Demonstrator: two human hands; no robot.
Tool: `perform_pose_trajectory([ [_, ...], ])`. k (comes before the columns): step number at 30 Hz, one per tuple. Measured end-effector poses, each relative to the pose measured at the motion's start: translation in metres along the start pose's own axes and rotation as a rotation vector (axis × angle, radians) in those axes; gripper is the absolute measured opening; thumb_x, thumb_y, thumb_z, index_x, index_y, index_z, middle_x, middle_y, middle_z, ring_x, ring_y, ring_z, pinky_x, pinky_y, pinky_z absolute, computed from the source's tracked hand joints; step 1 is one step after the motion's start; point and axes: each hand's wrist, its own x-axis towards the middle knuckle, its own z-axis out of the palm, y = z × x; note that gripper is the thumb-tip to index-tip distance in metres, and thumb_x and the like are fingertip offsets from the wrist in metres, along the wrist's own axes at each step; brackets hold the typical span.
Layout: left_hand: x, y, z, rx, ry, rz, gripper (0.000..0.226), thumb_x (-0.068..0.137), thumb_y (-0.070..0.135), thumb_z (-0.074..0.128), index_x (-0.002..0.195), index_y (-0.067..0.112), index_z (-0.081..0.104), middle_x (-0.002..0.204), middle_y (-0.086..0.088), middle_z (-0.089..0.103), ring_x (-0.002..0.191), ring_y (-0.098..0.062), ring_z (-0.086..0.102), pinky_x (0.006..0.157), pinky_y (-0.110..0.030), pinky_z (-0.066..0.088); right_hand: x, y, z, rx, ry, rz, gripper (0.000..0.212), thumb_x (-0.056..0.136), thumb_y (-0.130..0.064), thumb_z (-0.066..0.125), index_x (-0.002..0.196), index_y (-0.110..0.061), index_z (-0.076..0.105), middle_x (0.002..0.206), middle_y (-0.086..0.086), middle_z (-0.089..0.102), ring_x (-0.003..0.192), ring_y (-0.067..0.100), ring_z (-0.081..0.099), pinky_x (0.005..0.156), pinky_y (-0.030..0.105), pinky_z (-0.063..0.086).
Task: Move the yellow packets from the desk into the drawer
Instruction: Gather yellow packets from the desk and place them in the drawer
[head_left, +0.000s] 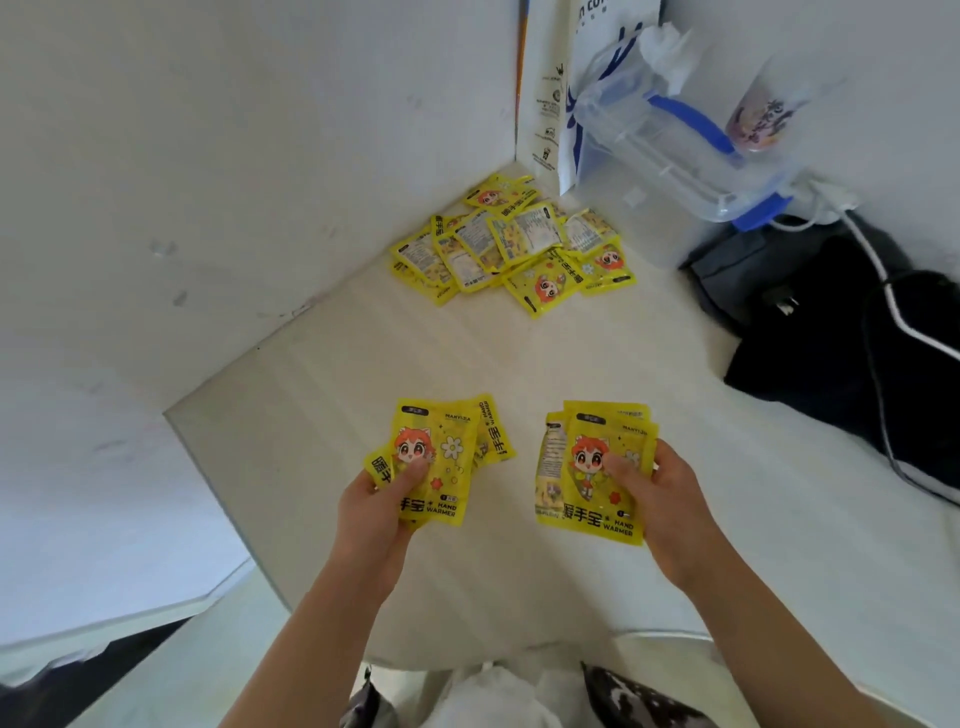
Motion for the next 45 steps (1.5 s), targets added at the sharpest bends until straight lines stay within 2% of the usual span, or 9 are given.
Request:
perform_pose_trajectory([
  [20, -0.124, -0.067, -0.108, 0.296, -0.234, -0.051, 0.023, 0.087, 0.004, 0.065, 0.109, 0.008, 0.068, 0.105, -0.013, 0.074, 0.095, -0.035, 0.07, 0.085, -0.053, 0.055, -0.209, 0.149, 0.005, 0.341, 0.271, -0.097, 0.017, 0.089, -0.01, 0.061, 0.106, -0.013, 0.066, 0.099, 0.01, 0.075, 0.09, 0.032, 0.072, 0.08, 0.051, 0.056],
  [23, -0.14, -0.081, -0.102, 0.347, -0.281, -0.043, 0.023, 0.086, 0.005, 0.066, 0.109, 0.008, 0.069, 0.103, -0.012, 0.074, 0.094, -0.033, 0.071, 0.076, -0.045, 0.059, -0.233, 0.164, -0.012, 0.378, 0.306, -0.119, 0.017, 0.086, -0.014, 0.064, 0.104, -0.014, 0.067, 0.1, 0.012, 0.074, 0.091, 0.034, 0.071, 0.082, 0.054, 0.055],
  [28, -0.168, -0.117, -0.081, 0.415, -0.367, -0.052, 0.026, 0.082, 0.006, 0.07, 0.108, 0.007, 0.069, 0.101, -0.013, 0.075, 0.089, -0.028, 0.073, 0.064, -0.034, 0.059, -0.279, 0.196, -0.049, 0.428, 0.372, -0.153, 0.082, 0.041, -0.052, 0.09, 0.107, -0.011, 0.066, 0.101, 0.014, 0.074, 0.09, 0.034, 0.072, 0.076, 0.05, 0.058],
  [31, -0.192, -0.149, -0.066, 0.462, -0.397, -0.059, 0.03, 0.079, 0.005, 0.072, 0.109, 0.005, 0.069, 0.1, -0.014, 0.074, 0.086, -0.028, 0.073, 0.062, -0.035, 0.058, -0.313, 0.221, -0.079, 0.475, 0.421, -0.154, 0.093, 0.033, -0.057, 0.091, 0.108, -0.009, 0.065, 0.1, 0.013, 0.074, 0.087, 0.031, 0.073, 0.072, 0.045, 0.059],
  [34, -0.221, -0.189, -0.055, 0.505, -0.45, -0.075, 0.028, 0.078, 0.004, 0.072, 0.106, 0.007, 0.071, 0.096, -0.012, 0.075, 0.082, -0.026, 0.073, 0.062, -0.035, 0.059, -0.352, 0.248, -0.111, 0.493, 0.486, -0.158, 0.079, 0.04, -0.053, 0.09, 0.103, -0.012, 0.066, 0.096, 0.013, 0.075, 0.084, 0.029, 0.073, 0.07, 0.044, 0.06],
  [37, -0.255, -0.233, -0.044, 0.574, -0.489, -0.135, 0.028, 0.078, 0.006, 0.073, 0.106, 0.008, 0.071, 0.097, -0.013, 0.075, 0.082, -0.026, 0.073, 0.058, -0.034, 0.057, -0.391, 0.276, -0.145, 0.524, 0.585, -0.148, 0.044, 0.065, -0.032, 0.077, 0.102, -0.011, 0.064, 0.093, 0.012, 0.074, 0.081, 0.028, 0.072, 0.068, 0.042, 0.06],
  [39, -0.273, -0.263, -0.038, 0.614, -0.519, -0.164, 0.032, 0.077, 0.007, 0.074, 0.109, 0.007, 0.07, 0.101, -0.015, 0.074, 0.087, -0.03, 0.072, 0.064, -0.039, 0.058, -0.411, 0.297, -0.166, 0.517, 0.642, -0.13, 0.03, 0.081, -0.019, 0.07, 0.107, -0.008, 0.062, 0.097, 0.013, 0.074, 0.085, 0.03, 0.072, 0.072, 0.045, 0.059],
  [42, -0.303, -0.308, -0.025, 0.656, -0.56, -0.191, 0.027, 0.079, 0.004, 0.072, 0.106, 0.007, 0.071, 0.1, -0.015, 0.074, 0.085, -0.029, 0.072, 0.075, -0.047, 0.058, -0.445, 0.33, -0.201, 0.532, 0.732, -0.109, 0.019, 0.088, -0.013, 0.065, 0.107, -0.01, 0.062, 0.098, 0.013, 0.073, 0.085, 0.028, 0.072, 0.076, 0.046, 0.058],
  [45, -0.334, -0.353, -0.012, 0.696, -0.604, -0.223, 0.023, 0.08, 0.003, 0.071, 0.103, 0.007, 0.071, 0.098, -0.014, 0.075, 0.082, -0.028, 0.073, 0.067, -0.044, 0.06, -0.481, 0.362, -0.233, 0.56, 0.811, -0.101, 0.018, 0.088, -0.014, 0.065, 0.106, -0.013, 0.062, 0.097, 0.011, 0.074, 0.086, 0.028, 0.071, 0.077, 0.047, 0.057],
])
